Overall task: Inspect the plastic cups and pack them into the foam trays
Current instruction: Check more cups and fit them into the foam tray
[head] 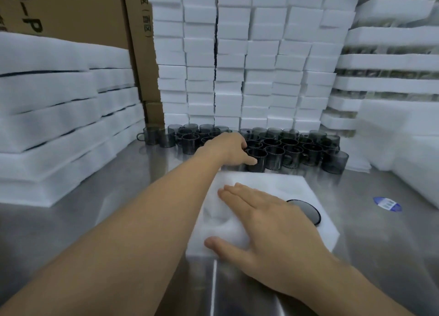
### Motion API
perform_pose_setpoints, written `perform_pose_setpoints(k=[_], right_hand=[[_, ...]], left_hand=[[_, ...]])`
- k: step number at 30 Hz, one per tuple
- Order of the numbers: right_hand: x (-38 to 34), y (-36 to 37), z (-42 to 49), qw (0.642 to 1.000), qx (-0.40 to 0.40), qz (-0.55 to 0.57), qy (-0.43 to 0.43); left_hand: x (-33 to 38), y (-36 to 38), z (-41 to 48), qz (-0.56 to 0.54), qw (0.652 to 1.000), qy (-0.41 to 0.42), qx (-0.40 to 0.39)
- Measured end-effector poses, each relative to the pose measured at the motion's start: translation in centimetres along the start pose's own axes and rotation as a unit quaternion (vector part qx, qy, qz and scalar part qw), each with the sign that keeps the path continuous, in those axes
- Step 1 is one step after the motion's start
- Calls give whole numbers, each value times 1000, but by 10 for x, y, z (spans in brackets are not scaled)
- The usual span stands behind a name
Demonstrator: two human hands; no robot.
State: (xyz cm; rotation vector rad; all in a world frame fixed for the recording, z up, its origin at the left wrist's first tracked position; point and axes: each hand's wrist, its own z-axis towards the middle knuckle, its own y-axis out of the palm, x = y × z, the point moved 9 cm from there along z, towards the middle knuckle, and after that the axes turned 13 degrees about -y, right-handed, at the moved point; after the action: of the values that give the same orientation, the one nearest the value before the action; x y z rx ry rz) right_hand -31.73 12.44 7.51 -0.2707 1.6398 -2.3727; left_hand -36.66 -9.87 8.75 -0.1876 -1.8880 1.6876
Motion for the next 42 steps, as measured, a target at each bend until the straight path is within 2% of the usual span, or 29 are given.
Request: perform_pose_setpoints(k=[3, 7, 12, 14, 17, 20, 22, 24, 27, 33, 38, 42], right_hand=[[2, 1, 1, 1000, 8, -2, -13], [3, 2, 1, 1000, 10, -5, -26], [2, 0, 0, 999, 12, -8, -35], [1, 0, 0, 999, 11, -13, -35], [1, 1, 0, 999, 13, -14, -40], [-1, 2, 1, 999, 12, -5, -40], [-1, 1, 2, 999, 15, -2, -37], [-1, 0, 2, 999, 15, -3, -37], [0, -3, 1, 999, 24, -9, -33], [7, -2, -1, 999, 26, 18, -22], [12, -21, -6, 983, 126, 136, -1], [19, -31, -9, 971, 190, 148, 11]], left_hand=[[8, 4, 13, 17, 1000, -8, 3], [14, 2, 22, 12, 998, -21, 58], [14, -2, 16, -48, 998, -25, 9], [22, -20, -3, -61, 998, 5, 29], [27, -64, -57, -79, 979, 73, 175], [12, -101, -137, -120, 915, 164, 350], [-6, -115, -184, -171, 871, 204, 413], [-27, -120, -216, -232, 839, 210, 445], [-46, -114, -241, -296, 810, 203, 463], [-48, -106, -249, -360, 783, 227, 453], [-41, -97, -254, -379, 776, 243, 441], [-39, -93, -254, -386, 776, 236, 440]])
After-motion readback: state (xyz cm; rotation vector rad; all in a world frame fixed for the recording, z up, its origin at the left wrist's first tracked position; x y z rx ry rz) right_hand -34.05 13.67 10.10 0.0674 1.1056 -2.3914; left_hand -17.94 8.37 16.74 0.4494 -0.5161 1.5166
